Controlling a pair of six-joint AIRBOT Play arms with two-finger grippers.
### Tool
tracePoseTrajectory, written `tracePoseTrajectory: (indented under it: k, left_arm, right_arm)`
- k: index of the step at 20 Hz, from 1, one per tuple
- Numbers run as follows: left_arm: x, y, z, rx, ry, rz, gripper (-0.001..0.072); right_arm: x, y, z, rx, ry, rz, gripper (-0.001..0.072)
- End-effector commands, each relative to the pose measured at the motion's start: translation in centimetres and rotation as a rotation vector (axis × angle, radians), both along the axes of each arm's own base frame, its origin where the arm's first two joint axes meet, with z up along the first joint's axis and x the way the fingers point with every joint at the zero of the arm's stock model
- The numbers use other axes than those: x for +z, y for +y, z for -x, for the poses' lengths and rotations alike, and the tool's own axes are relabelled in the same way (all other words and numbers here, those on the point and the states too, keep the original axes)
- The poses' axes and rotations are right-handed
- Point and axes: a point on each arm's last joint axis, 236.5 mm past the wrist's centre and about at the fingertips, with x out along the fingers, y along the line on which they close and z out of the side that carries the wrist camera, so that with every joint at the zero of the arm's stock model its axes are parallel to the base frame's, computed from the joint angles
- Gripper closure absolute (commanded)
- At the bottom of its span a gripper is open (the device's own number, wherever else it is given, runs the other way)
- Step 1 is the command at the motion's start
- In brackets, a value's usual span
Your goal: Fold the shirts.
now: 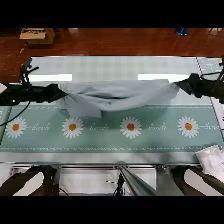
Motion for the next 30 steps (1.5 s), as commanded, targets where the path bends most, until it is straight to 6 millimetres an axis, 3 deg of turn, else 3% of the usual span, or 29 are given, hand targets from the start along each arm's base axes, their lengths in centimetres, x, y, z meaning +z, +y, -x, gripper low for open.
tracePoseTrajectory:
  k: [1,5,8,11,16,20,23,24,25,26,28,30]
  left_arm:
    - [0.5,2.2,-4.7,0.086,-0.046,-0.003,0.0685]
    - [-1.3,3.2,-8.6,0.119,-0.007,0.031,0.0684]
    - [-2.4,3.2,-11.4,0.127,0.010,0.060,0.0684]
    - [-3.9,2.5,-13.5,0.143,0.043,0.133,0.0684]
    - [-8.5,2.1,-13.1,0.138,0.161,0.164,0.0676]
    - [-9.5,3.3,-12.9,0.151,0.183,0.156,0.0432]
    - [-9.5,4.8,-12.1,0.157,0.215,0.174,0.0432]
    - [-9.5,5.1,-11.7,0.151,0.231,0.185,0.0432]
    - [-9.4,5.2,-11.1,0.140,0.250,0.197,0.0432]
    - [-9.2,5.3,-10.7,0.129,0.263,0.206,0.0432]
    - [-8.4,5.3,-9.7,0.074,0.258,0.210,0.0432]
    - [-7.3,5.7,-9.4,0.063,0.237,0.207,0.0432]
  right_arm:
    - [0.1,-1.4,-5.2,-0.158,-0.094,0.061,0.0688]
    - [-3.8,-2.3,-7.3,-0.195,-0.031,0.059,0.0688]
    - [-5.5,-3.1,-8.3,-0.245,-0.008,0.037,0.0688]
    - [-7.2,-2.5,-8.6,-0.245,0.021,0.029,0.0688]
    - [-9.3,-1.1,-9.6,-0.250,0.020,0.088,0.0687]
    - [-9.7,-2.4,-9.8,-0.267,0.014,0.130,0.0686]
    - [-10.0,-3.0,-9.5,-0.261,0.022,0.143,0.0684]
    - [-10.0,-2.9,-9.4,-0.254,0.025,0.142,0.0577]
    - [-10.1,-2.7,-9.3,-0.248,0.030,0.137,0.0387]
    - [-10.0,-2.5,-9.2,-0.240,0.032,0.135,0.0280]
    - [-9.2,-3.1,-9.0,-0.229,0.015,0.163,0.0277]
    - [-8.1,-4.9,-8.6,-0.234,-0.006,0.209,0.0277]
